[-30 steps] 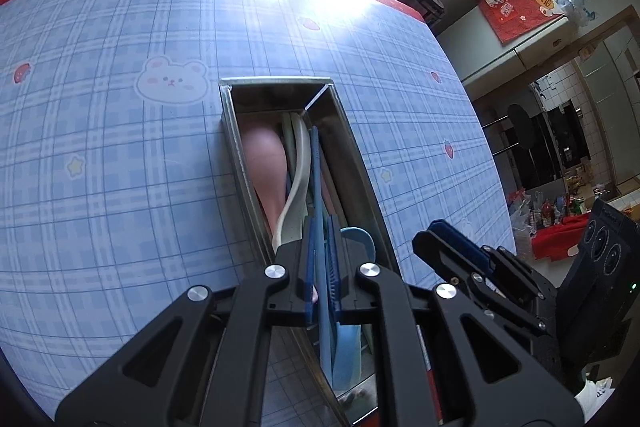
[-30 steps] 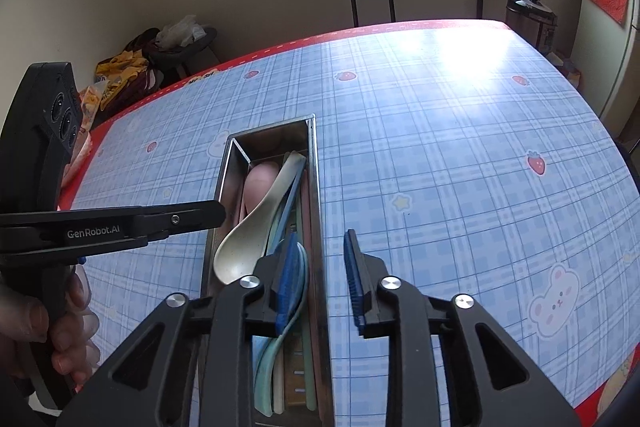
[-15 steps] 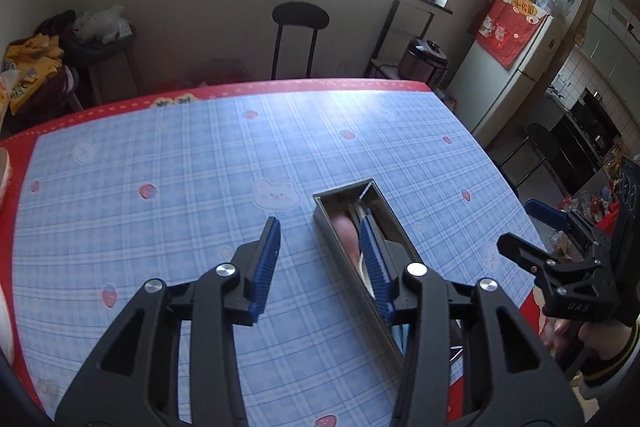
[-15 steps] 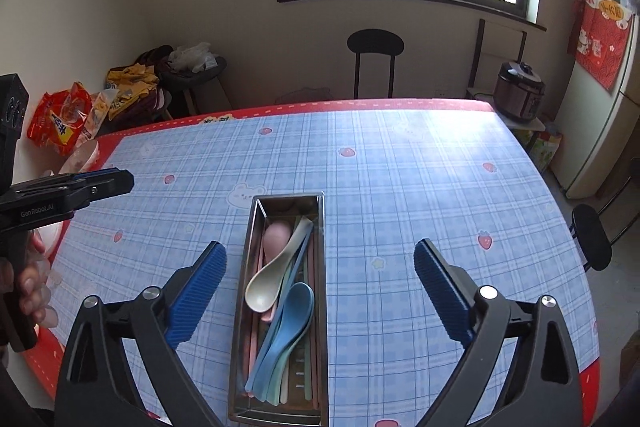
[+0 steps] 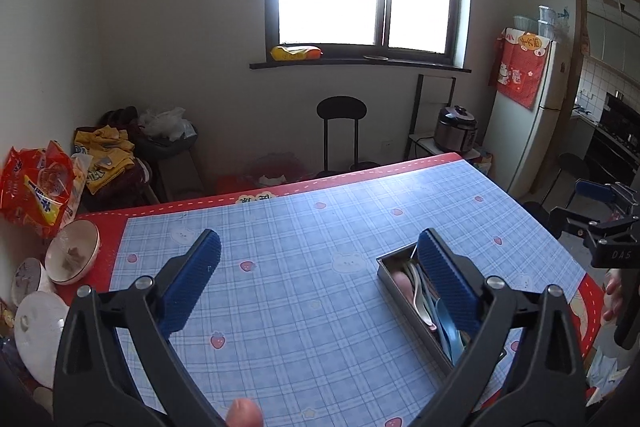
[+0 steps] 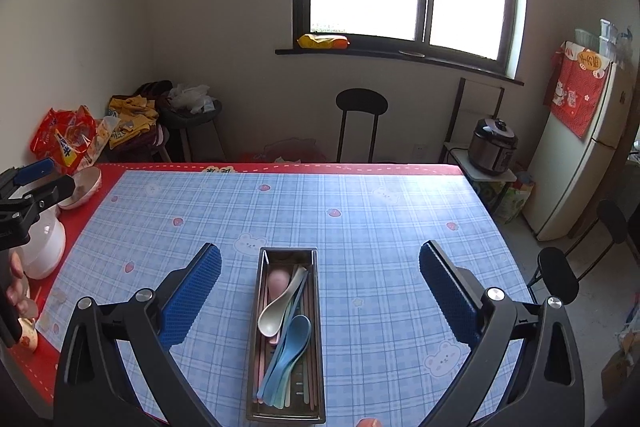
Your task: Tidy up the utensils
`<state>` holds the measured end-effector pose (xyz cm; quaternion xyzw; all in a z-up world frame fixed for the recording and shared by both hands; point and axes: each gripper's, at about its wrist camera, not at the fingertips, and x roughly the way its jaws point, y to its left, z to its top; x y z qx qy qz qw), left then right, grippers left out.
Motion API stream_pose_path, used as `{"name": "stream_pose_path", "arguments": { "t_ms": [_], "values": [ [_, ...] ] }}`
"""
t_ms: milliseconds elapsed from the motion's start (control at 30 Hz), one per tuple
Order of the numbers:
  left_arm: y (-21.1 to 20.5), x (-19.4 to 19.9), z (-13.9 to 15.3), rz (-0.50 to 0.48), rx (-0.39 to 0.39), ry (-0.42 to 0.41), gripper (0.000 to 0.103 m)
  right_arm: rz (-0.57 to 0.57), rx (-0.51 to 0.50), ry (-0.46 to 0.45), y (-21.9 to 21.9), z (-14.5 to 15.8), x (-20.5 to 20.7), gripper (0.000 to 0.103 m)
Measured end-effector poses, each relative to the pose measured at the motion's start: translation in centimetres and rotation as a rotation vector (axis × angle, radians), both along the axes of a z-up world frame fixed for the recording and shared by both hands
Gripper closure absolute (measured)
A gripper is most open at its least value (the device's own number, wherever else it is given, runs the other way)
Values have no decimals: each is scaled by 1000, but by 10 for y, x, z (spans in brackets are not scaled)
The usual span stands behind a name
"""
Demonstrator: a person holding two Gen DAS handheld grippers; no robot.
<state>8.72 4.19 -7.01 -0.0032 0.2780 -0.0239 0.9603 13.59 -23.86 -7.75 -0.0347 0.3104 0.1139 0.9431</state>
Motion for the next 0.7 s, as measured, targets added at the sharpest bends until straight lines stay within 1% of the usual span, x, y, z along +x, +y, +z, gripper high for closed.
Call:
{"name": "stream_pose_path", "arguments": {
  "t_ms": [100, 300, 400, 533, 700],
  "values": [
    [5, -7, 5, -6, -39, -3, 6, 6, 12, -11, 1, 9, -9, 6],
    [11, -16, 8, -13, -70, 19, 6, -27, -6, -24, 5, 17, -18, 6],
    [12, -18, 7, -10, -59, 27, 6, -29, -11, -15, 6, 17, -20, 6],
    [13, -16, 4, 24, -23, 60, 6, -35, -24, -7, 8, 15, -24, 6],
    [14, -18, 2, 22, -7, 58, 6, -31, -22, 8, 10, 13, -27, 6]
  ]
}}
